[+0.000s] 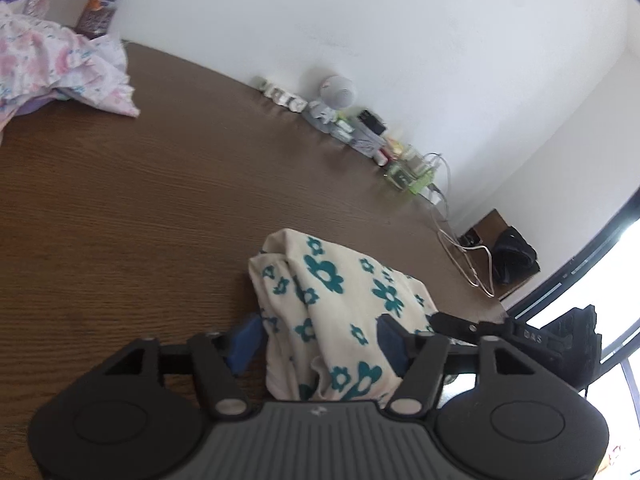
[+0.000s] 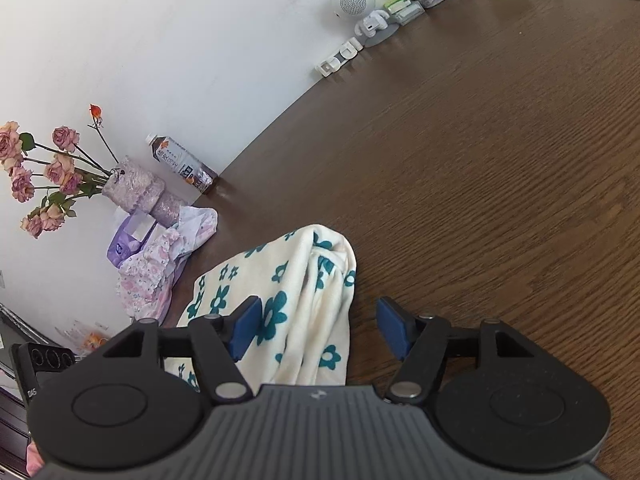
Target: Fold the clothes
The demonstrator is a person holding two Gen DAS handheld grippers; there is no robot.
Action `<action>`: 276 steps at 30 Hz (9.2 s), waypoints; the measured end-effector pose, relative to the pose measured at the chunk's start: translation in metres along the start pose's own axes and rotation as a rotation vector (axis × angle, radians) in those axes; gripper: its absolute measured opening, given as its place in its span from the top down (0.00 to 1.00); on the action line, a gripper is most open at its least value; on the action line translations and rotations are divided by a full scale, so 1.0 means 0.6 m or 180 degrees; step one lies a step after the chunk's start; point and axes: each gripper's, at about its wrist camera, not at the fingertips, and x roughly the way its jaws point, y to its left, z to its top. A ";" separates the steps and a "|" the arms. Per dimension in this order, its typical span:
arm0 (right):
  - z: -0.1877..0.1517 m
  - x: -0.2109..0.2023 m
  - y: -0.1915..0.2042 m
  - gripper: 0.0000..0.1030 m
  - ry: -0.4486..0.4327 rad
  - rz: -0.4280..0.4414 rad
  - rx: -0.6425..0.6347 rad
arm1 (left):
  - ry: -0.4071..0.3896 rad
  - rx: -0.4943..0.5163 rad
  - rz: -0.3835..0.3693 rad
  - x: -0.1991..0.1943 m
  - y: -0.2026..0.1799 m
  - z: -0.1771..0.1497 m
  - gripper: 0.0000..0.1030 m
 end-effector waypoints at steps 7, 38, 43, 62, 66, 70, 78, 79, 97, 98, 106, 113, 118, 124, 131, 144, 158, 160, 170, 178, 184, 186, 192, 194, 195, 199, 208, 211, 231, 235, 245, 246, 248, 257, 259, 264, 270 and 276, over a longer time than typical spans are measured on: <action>-0.002 0.003 -0.004 0.34 0.0074 0.0119 0.0054 | 0.0122 -0.0310 -0.0017 0.023 0.032 0.017 0.29; 0.018 0.020 0.010 0.58 0.0128 0.0518 0.0265 | 0.0120 -0.0537 -0.0584 0.044 0.045 0.019 0.53; 0.041 0.020 0.039 0.58 0.0086 0.0561 0.0083 | -0.0026 -0.0514 -0.0610 0.029 0.042 0.033 0.53; 0.292 0.075 0.177 0.58 -0.0344 0.0875 -0.0451 | -0.0929 -0.0228 -0.0509 0.004 -0.035 0.272 0.54; 0.353 0.120 0.184 0.58 -0.0424 0.0833 -0.0546 | -0.1069 -0.0195 -0.0401 0.043 -0.034 0.324 0.54; 0.403 0.167 0.162 0.58 -0.0464 0.0805 -0.0597 | -0.1134 -0.0247 -0.0350 0.097 -0.012 0.362 0.54; 0.464 0.293 0.070 0.58 -0.0353 0.0663 -0.0470 | -0.1122 -0.0390 -0.0234 0.235 0.066 0.398 0.54; 0.468 0.310 0.057 0.58 -0.0333 0.0639 -0.0444 | -0.1116 -0.0419 -0.0219 0.252 0.078 0.397 0.54; 0.465 0.415 -0.036 0.58 -0.0257 0.0413 -0.0294 | -0.0998 -0.0498 0.0122 0.384 0.131 0.384 0.54; 0.466 0.417 -0.040 0.57 -0.0243 0.0410 -0.0274 | -0.0996 -0.0514 0.0124 0.385 0.137 0.383 0.53; 0.468 0.406 -0.041 0.50 -0.0293 0.0329 -0.0223 | -0.0963 -0.0538 0.0328 0.381 0.140 0.394 0.36; 0.460 0.336 0.010 0.60 -0.0919 0.0471 -0.0659 | -0.1712 0.0074 0.0562 0.306 0.090 0.386 0.43; 0.434 0.382 0.061 0.74 -0.0684 0.0210 -0.1087 | -0.1508 0.0437 0.0604 0.336 0.061 0.379 0.59; 0.412 0.414 0.068 0.74 -0.0480 -0.0171 -0.1355 | -0.1045 0.0514 0.0808 0.384 0.063 0.381 0.75; 0.387 0.395 0.093 0.60 -0.0726 -0.0184 -0.1634 | -0.1266 0.0548 0.0878 0.348 0.060 0.358 0.45; 0.337 0.362 0.105 0.24 -0.0853 -0.0421 -0.1908 | -0.1496 0.0756 0.1199 0.302 0.041 0.301 0.08; 0.236 0.292 0.122 0.00 -0.0852 -0.0595 -0.2021 | -0.1424 0.0765 0.1302 0.230 0.019 0.206 0.00; 0.220 0.279 0.124 0.00 -0.0850 -0.0611 -0.2029 | -0.1377 0.0761 0.1296 0.218 0.014 0.189 0.00; 0.128 0.202 0.138 0.00 -0.0773 -0.0624 -0.2015 | -0.1379 0.0893 0.1312 0.140 -0.020 0.096 0.00; 0.052 0.132 0.152 0.00 -0.0797 -0.0660 -0.2008 | -0.1253 0.0954 0.1270 0.084 -0.052 0.019 0.00; 0.009 0.089 0.154 0.00 -0.0761 -0.0673 -0.1967 | -0.1195 0.0999 0.1198 0.047 -0.076 -0.037 0.00; -0.007 0.077 0.155 0.00 -0.0744 -0.0691 -0.1984 | -0.1161 0.0984 0.1158 0.038 -0.080 -0.052 0.00; -0.052 0.036 0.157 0.00 -0.0692 -0.0747 -0.2036 | -0.1035 0.0996 0.1062 0.013 -0.100 -0.093 0.00; -0.068 0.023 0.158 0.00 -0.0671 -0.0784 -0.2060 | -0.0969 0.1019 0.1019 0.008 -0.108 -0.108 0.00; -0.076 0.017 0.157 0.00 -0.0677 -0.0799 -0.2066 | -0.0933 0.1028 0.0993 0.005 -0.113 -0.116 0.00; -0.102 -0.011 0.150 0.00 -0.0691 -0.0842 -0.2044 | -0.0851 0.1051 0.0962 -0.003 -0.128 -0.149 0.00; -0.156 -0.069 0.124 0.00 -0.0743 -0.0887 -0.1966 | -0.0866 0.1096 0.1035 -0.021 -0.166 -0.219 0.00; -0.176 -0.080 0.117 0.00 -0.0768 -0.0933 -0.1974 | -0.0874 0.1229 0.1104 -0.022 -0.174 -0.242 0.00; -0.192 -0.096 0.105 0.00 -0.0900 -0.0982 -0.1944 | -0.1114 0.1098 0.1214 -0.021 -0.183 -0.277 0.00; -0.185 -0.095 0.096 0.00 -0.0825 -0.0945 -0.1806 | -0.1141 0.1062 0.1232 -0.018 -0.186 -0.278 0.00; -0.191 -0.097 0.096 0.00 -0.0867 -0.0927 -0.1825 | -0.1100 0.0975 0.1187 -0.020 -0.178 -0.277 0.00; -0.192 -0.098 0.098 0.00 -0.0884 -0.0937 -0.1837 | -0.1089 0.0947 0.1177 -0.020 -0.175 -0.276 0.00; -0.194 -0.099 0.100 0.00 -0.0912 -0.0955 -0.1865 | -0.1073 0.0898 0.1157 -0.020 -0.171 -0.273 0.00; -0.200 -0.101 0.102 0.00 -0.0909 -0.1016 -0.1958 | -0.1027 0.0800 0.1142 -0.020 -0.164 -0.271 0.00; -0.200 -0.099 0.102 0.00 -0.0893 -0.1020 -0.1966 | -0.1022 0.0792 0.1135 -0.020 -0.163 -0.271 0.00; -0.200 -0.098 0.103 0.00 -0.0874 -0.1016 -0.1971 | -0.1019 0.0775 0.1130 -0.020 -0.163 -0.271 0.00; -0.201 -0.098 0.103 0.00 -0.0872 -0.1021 -0.1974 | -0.1014 0.0758 0.1132 -0.020 -0.163 -0.271 0.00; -0.201 -0.097 0.104 0.00 -0.0873 -0.1027 -0.1982 | -0.1003 0.0742 0.1117 -0.019 -0.162 -0.269 0.00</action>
